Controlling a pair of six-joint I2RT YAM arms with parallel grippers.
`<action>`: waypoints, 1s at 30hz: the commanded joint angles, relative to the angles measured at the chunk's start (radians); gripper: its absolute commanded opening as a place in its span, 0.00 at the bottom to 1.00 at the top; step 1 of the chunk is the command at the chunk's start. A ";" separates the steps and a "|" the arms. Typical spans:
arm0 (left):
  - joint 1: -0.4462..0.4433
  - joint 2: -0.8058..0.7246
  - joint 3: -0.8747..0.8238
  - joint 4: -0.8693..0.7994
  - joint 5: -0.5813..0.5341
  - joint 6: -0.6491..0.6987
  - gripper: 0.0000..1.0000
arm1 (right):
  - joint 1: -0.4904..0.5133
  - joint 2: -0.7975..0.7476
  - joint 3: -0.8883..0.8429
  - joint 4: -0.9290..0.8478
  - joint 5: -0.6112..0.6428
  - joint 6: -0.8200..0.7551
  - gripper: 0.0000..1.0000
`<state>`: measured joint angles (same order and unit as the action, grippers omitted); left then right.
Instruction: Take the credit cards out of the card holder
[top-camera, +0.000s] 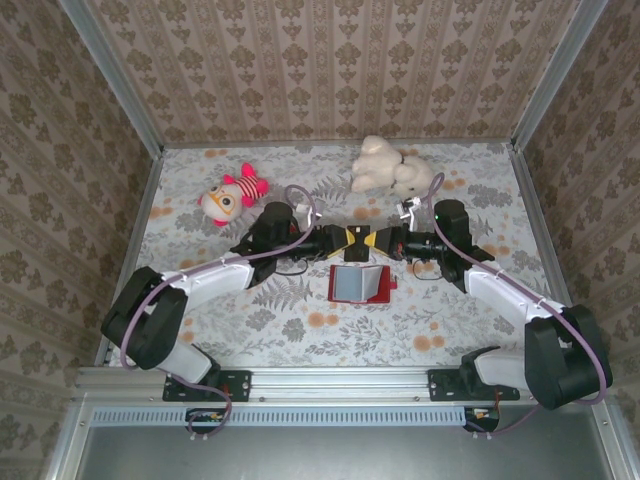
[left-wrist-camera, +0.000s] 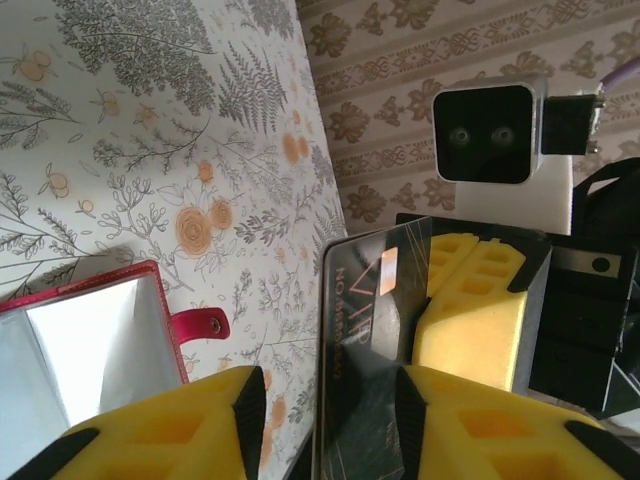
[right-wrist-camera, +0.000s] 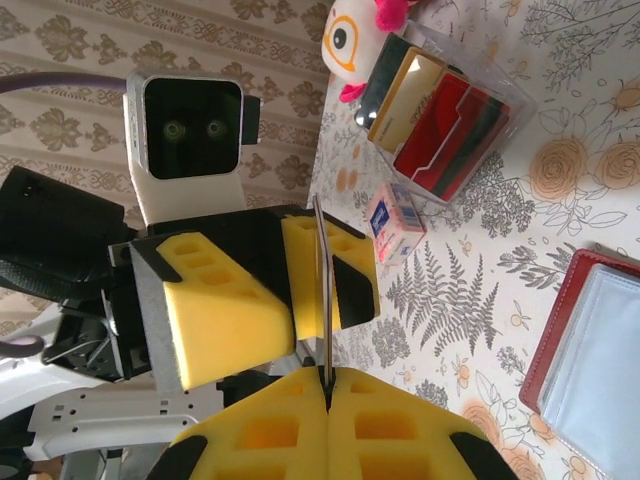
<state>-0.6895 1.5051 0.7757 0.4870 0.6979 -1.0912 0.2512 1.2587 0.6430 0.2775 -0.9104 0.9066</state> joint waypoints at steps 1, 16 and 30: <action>0.008 0.014 -0.016 0.114 0.048 -0.046 0.37 | -0.005 0.004 -0.014 0.065 -0.043 0.036 0.00; 0.007 0.012 -0.009 0.171 0.078 -0.063 0.11 | -0.004 0.051 -0.011 0.115 -0.059 0.068 0.00; 0.079 -0.081 0.168 -0.637 -0.160 0.412 0.00 | -0.011 0.060 0.088 -0.407 0.231 -0.241 0.64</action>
<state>-0.6262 1.4960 0.8429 0.2184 0.6678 -0.9264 0.2455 1.3067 0.7006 0.0322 -0.7937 0.7662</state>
